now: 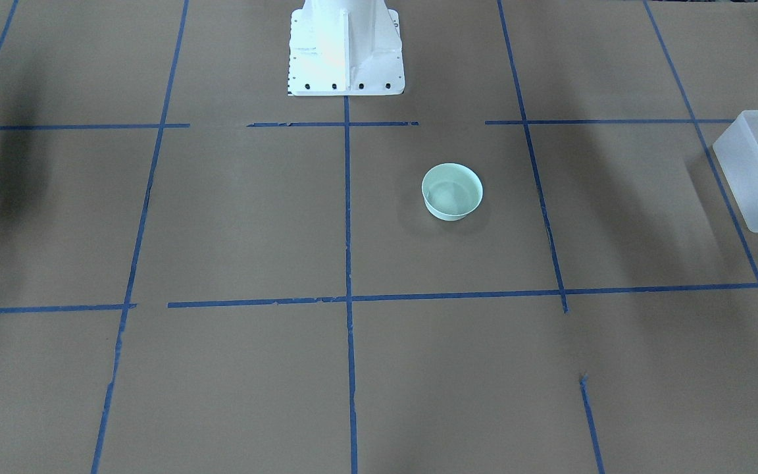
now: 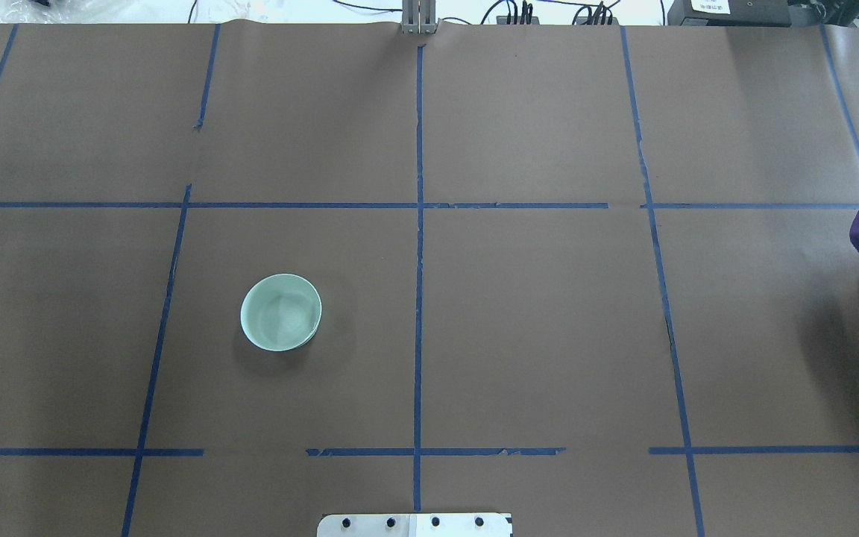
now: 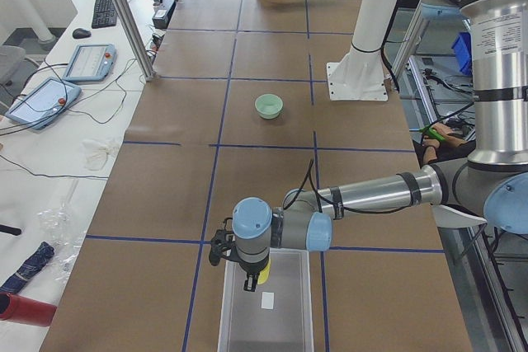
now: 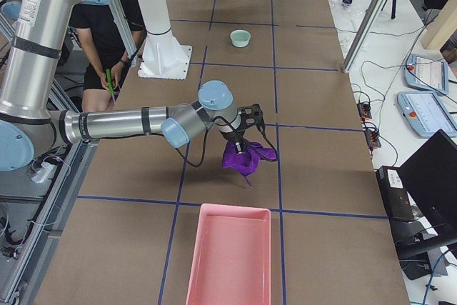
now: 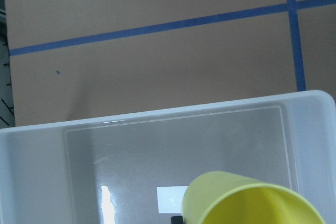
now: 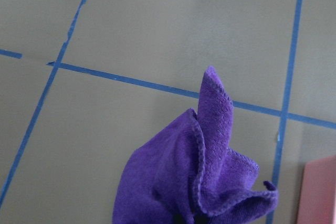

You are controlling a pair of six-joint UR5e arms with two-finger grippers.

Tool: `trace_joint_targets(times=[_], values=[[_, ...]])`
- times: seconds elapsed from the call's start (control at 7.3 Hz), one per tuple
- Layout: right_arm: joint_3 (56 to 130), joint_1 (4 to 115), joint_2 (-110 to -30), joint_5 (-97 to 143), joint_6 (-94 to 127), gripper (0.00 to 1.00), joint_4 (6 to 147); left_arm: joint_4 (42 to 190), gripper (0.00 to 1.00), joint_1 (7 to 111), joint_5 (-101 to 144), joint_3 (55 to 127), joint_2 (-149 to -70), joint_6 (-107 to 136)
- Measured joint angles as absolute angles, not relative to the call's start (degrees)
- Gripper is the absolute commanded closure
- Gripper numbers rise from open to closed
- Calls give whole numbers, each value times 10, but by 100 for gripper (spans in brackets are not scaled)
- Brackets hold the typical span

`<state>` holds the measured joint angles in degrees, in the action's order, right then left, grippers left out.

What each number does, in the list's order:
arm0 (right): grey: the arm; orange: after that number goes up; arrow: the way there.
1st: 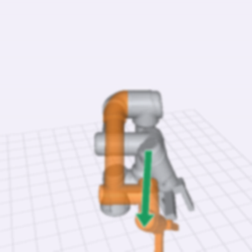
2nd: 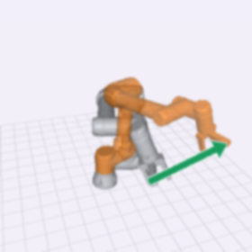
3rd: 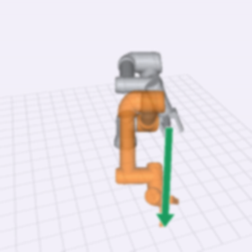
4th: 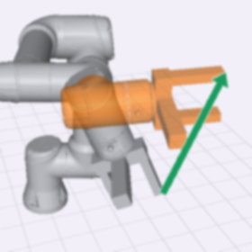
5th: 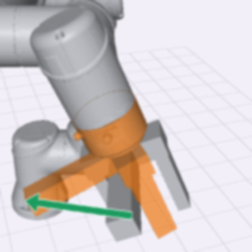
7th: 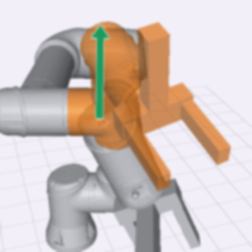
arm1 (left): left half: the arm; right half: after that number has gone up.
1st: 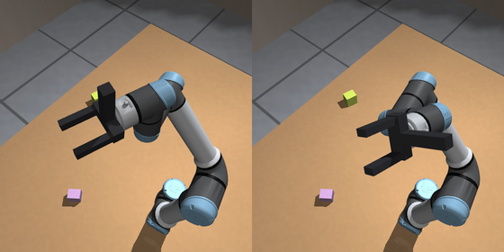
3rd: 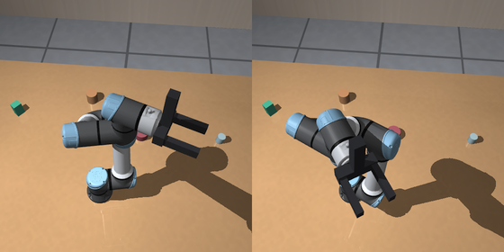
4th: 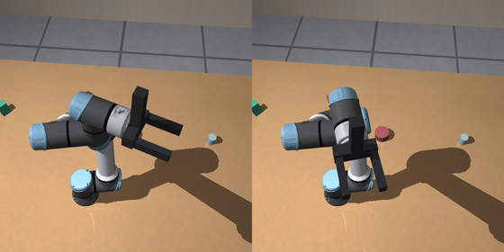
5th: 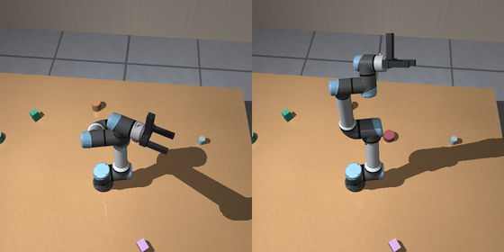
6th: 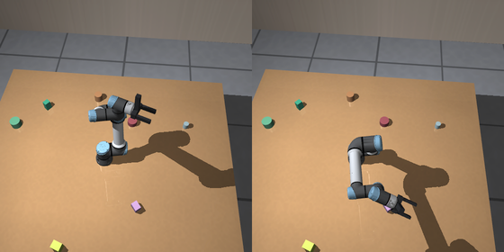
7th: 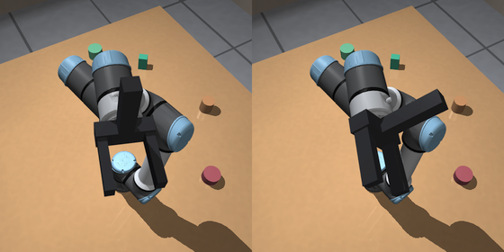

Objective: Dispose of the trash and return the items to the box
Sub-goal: 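Lower the cup into the clear bin while the right gripper lifts the cloth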

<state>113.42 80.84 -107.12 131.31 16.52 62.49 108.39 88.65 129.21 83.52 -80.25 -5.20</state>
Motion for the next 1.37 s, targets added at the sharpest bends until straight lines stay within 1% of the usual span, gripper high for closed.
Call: trace_joint_targets(times=[0.14,0.41,0.55,0.68,0.96,1.1,1.37], values=[[1135,846,-1055,1305,111,100,662,1110,100,881,1307,810,-801,-52],[1136,908,-1015,1281,5,100,747,1131,100,869,1332,787,-801,-52],[1135,921,-1003,1266,-24,100,768,1134,73,864,1343,784,-801,-52],[1134,930,-997,1257,-39,100,777,1135,1,859,1349,784,-801,-52],[1129,954,-995,1246,-73,100,783,1152,0,856,1353,786,-801,-51],[1124,966,-995,1236,-97,100,784,1161,0,857,1351,798,-802,-50],[1113,993,-995,1202,-155,100,784,1160,0,859,1348,870,-798,-47]])
